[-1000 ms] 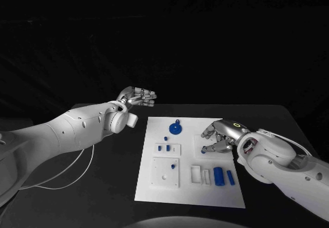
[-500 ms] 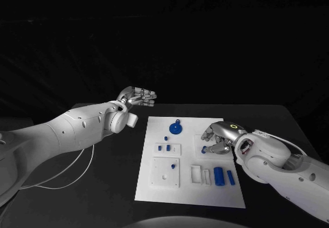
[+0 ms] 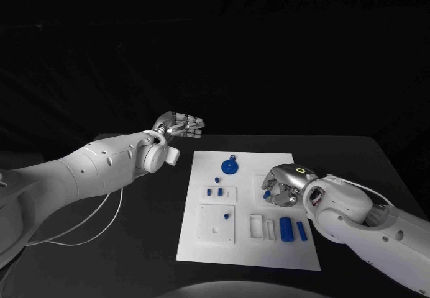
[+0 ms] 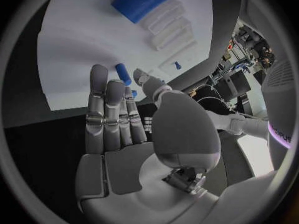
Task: Assemble the parts on the task board
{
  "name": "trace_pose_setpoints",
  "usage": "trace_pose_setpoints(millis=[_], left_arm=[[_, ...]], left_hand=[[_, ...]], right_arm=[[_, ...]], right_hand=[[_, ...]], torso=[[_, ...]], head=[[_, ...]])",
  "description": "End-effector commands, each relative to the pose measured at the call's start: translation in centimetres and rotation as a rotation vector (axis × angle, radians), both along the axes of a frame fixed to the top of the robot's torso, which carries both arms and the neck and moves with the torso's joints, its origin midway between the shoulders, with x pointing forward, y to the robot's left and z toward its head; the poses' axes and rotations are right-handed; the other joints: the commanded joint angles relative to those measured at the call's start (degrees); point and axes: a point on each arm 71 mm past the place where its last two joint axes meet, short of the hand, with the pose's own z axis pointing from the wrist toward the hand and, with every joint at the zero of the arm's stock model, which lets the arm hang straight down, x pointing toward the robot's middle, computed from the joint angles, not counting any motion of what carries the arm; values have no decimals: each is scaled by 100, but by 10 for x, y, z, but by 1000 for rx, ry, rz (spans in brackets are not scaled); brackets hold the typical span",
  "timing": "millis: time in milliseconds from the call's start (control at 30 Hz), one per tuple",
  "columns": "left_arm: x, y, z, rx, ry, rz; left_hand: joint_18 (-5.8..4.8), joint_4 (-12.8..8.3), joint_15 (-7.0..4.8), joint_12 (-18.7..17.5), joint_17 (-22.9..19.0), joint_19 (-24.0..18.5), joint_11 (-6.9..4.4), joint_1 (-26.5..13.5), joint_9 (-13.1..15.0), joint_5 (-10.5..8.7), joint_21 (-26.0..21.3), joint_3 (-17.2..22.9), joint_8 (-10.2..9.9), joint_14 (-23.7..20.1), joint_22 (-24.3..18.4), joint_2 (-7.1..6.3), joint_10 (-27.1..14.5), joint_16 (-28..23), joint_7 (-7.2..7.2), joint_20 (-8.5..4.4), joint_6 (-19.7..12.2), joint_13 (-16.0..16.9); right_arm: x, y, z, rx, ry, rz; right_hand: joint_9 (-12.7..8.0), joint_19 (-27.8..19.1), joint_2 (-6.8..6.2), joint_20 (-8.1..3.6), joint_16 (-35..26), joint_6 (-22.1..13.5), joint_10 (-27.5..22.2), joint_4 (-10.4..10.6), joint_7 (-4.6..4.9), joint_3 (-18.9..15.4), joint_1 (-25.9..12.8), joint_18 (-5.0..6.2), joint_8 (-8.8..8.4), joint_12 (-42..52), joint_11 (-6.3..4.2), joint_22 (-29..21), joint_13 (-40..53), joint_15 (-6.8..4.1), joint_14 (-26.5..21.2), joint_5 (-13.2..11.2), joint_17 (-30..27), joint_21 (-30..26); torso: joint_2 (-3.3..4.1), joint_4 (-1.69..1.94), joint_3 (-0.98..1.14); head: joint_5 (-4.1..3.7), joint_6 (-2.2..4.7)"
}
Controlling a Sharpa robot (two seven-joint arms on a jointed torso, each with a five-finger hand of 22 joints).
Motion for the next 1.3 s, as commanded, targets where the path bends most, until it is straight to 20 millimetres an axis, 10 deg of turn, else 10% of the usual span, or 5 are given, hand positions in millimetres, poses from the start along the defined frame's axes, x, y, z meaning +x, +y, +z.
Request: trace_pose_setpoints(millis=[33, 733, 1300], left_arm=[[0, -2, 0, -12, -3, -11], [0, 0, 0, -11, -1, -10], [0, 0, 0, -10, -3, -6]], left_hand=[[99, 2, 0, -10, -3, 33, -3, -17, -7, -16, 31, -35, 4, -21, -20, 44, -21, -24, -22, 15, -16, 2], [100, 25, 0, -9, -2, 35, -4, -23, -7, -18, 37, -46, 4, -20, -41, 54, -22, -23, -22, 16, -20, 2], [101, 29, -1, -10, -1, 37, -3, -15, -8, -14, 41, -45, 1, -15, -51, 56, -22, -24, -15, 15, -44, 2]], right_arm=[[-1, 1, -3, -34, 7, 11], [1, 5, -6, -4, -37, -6], [0, 6, -3, -24, -74, -18]], right_hand=[[1, 217, 26, -46, 30, 63, 35, -4, -4, 58, -58, -50, -16, -39, -2, 3, -3, -38, 18, -28, 10, 30], [35, 237, 444, -151, 60, 544, 505, 98, -88, 821, 43, -109, 25, 35, -175, 71, 15, -161, 85, -364, 55, 152], [54, 200, 485, -253, -7, 772, 772, -130, -139, 1186, 63, -172, -6, 2, -231, 276, 25, -234, 154, -365, 125, 306]], torso=[[0, -1, 2], [1, -1, 1], [-1, -4, 2]], head=[[5, -9], [17, -36], [30, -60]])
